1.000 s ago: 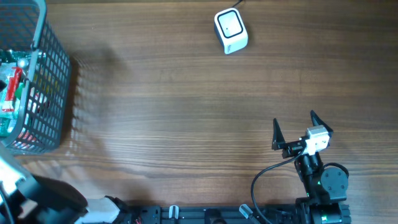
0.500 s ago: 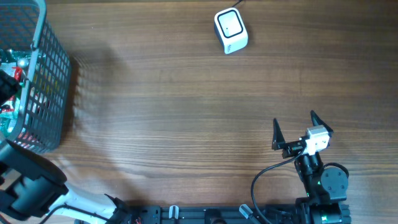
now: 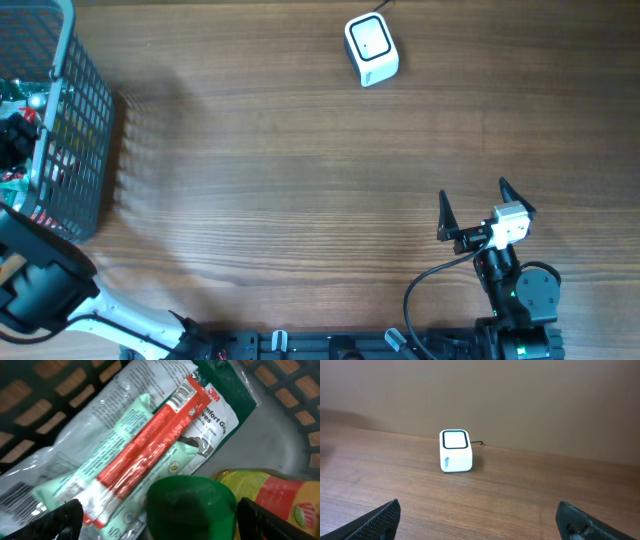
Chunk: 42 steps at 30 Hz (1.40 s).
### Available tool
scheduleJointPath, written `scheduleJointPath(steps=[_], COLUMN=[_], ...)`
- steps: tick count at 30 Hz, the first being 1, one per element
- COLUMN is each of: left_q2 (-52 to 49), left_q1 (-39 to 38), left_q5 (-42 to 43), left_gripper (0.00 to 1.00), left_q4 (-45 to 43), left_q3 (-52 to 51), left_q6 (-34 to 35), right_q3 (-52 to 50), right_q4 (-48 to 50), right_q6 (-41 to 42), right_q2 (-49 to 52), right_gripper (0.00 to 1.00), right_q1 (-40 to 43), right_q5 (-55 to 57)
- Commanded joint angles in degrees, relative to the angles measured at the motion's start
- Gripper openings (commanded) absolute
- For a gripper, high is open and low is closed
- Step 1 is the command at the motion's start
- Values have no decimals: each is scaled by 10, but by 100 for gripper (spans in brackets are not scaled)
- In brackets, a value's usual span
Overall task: Scan the item barcode
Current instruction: 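Grasp the green-capped jar in the basket with the left gripper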
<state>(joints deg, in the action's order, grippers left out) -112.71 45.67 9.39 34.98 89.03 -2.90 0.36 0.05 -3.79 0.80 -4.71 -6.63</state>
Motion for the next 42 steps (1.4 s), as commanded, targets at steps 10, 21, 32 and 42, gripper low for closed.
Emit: scheduleJointPath(steps=[10,21,32,42], left_q2=[-23,-52,-46,1], left_q1=[-23,-23,-23,-23], left_q5=[-3,-2,6,6], left_gripper=[85,82,79,83], left_q4=[-7,-7,6,19], left_q3=[1,1,1,1], left_q6=[-7,-7,-6,21], right_q3=[-1,-1,-1,-1], right_q4=[3,3,3,3], right_q6=[-3,-3,-4,-3], right_q2=[0,0,0,0], right_gripper=[100,100,100,100], right_q1=[3,3,3,3], right_q5=[-7,-7,-7,-7])
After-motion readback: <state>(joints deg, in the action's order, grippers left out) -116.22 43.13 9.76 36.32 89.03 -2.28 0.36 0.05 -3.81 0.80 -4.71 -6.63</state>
